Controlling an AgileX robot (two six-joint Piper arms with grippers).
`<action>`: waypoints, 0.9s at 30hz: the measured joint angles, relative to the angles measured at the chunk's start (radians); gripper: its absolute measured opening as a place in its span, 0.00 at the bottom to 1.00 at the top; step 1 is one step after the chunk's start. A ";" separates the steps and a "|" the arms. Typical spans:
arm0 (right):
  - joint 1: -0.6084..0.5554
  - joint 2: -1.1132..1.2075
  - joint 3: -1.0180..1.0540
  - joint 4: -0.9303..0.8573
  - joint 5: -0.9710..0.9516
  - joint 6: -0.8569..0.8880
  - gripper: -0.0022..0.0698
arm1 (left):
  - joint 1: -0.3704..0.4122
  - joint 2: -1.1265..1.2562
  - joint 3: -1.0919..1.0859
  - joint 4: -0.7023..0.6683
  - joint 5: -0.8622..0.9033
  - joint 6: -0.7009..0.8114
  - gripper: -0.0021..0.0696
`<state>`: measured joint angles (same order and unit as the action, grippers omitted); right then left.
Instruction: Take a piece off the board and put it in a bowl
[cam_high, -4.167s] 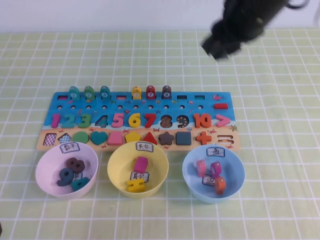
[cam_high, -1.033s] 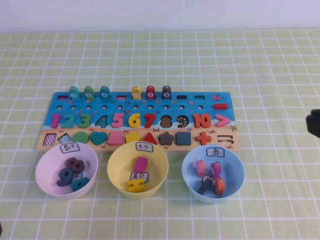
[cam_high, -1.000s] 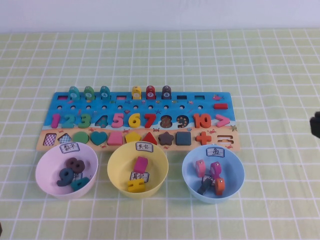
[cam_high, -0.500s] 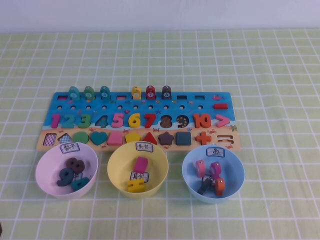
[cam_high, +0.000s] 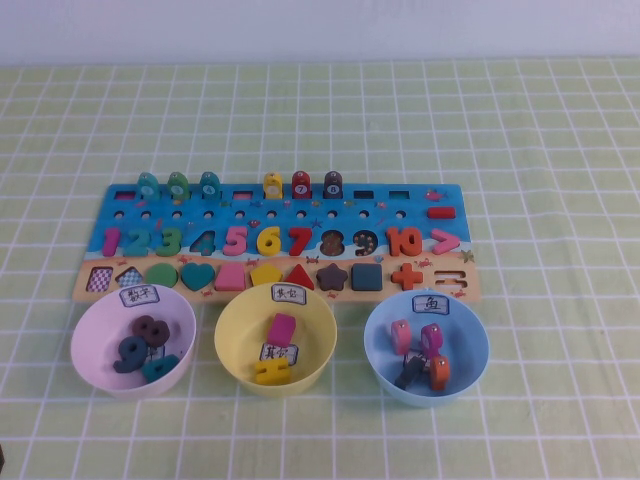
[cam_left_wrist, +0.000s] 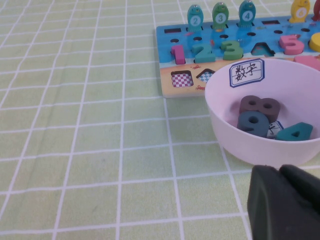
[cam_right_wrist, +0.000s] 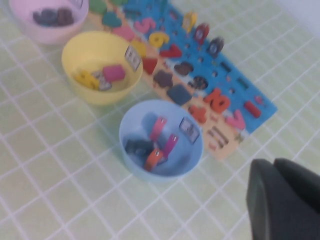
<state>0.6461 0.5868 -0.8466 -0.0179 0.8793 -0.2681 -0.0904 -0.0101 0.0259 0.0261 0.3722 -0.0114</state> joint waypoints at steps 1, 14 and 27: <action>0.000 -0.013 0.012 0.000 -0.028 0.000 0.01 | 0.000 0.000 0.000 0.000 0.000 0.000 0.02; -0.399 -0.215 0.576 0.123 -0.948 0.008 0.01 | 0.000 0.000 0.000 0.000 0.000 0.000 0.02; -0.640 -0.558 0.818 0.151 -1.003 0.008 0.01 | 0.000 0.000 0.000 0.000 0.000 0.000 0.02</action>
<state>0.0057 0.0287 -0.0287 0.1327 -0.1241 -0.2604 -0.0904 -0.0101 0.0259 0.0261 0.3722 -0.0114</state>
